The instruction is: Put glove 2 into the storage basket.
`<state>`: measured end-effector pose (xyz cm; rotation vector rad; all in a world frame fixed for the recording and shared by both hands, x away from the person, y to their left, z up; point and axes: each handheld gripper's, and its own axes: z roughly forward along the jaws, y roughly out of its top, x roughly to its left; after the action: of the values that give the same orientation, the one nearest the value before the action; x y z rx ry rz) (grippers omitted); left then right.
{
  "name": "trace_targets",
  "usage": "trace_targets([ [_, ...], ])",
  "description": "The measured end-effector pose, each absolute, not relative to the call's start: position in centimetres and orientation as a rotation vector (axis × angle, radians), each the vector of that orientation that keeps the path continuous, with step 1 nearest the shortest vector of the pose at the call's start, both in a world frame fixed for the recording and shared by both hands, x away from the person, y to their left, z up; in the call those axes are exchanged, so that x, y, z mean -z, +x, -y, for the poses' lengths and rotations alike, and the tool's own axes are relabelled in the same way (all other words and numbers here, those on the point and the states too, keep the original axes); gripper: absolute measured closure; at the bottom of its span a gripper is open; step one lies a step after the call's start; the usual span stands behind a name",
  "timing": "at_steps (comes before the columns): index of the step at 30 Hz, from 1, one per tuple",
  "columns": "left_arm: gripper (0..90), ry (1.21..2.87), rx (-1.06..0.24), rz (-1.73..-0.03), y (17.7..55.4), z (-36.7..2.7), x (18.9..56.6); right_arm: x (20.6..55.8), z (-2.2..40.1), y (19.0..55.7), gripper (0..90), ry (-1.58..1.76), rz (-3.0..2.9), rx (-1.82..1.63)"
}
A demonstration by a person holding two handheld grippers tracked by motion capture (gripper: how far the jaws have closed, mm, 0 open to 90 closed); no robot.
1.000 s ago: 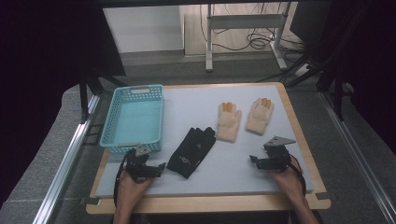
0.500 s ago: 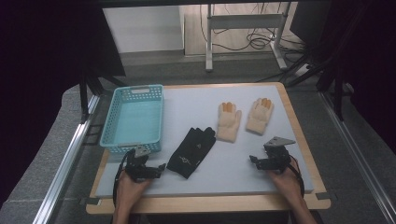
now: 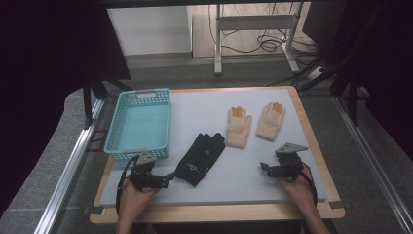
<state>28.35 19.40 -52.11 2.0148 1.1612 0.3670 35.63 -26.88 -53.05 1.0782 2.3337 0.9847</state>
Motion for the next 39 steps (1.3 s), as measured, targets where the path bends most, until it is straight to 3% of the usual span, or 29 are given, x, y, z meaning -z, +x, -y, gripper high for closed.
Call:
trace_targets([
  [8, 3.0, 2.09, -0.336, -1.06, 30.2, -14.3, 50.1, 53.0, 26.9, 35.6, 19.8, 1.078, -2.333, -0.984],
  [17, 0.7, 2.169, -0.333, -1.06, 33.3, -10.0, 50.4, 53.0, 26.9, 35.6, 19.8, 1.078, -2.333, -0.984],
  [28, 0.0, 2.246, -0.254, -1.184, 36.6, -8.2, 52.6, 53.1, 26.9, 35.6, 19.8, 1.079, -2.332, -0.986],
  [39, 0.0, 2.329, -0.296, -1.148, 36.0, -6.8, 53.1, 53.1, 26.9, 35.6, 19.8, 1.079, -2.332, -0.987],
])
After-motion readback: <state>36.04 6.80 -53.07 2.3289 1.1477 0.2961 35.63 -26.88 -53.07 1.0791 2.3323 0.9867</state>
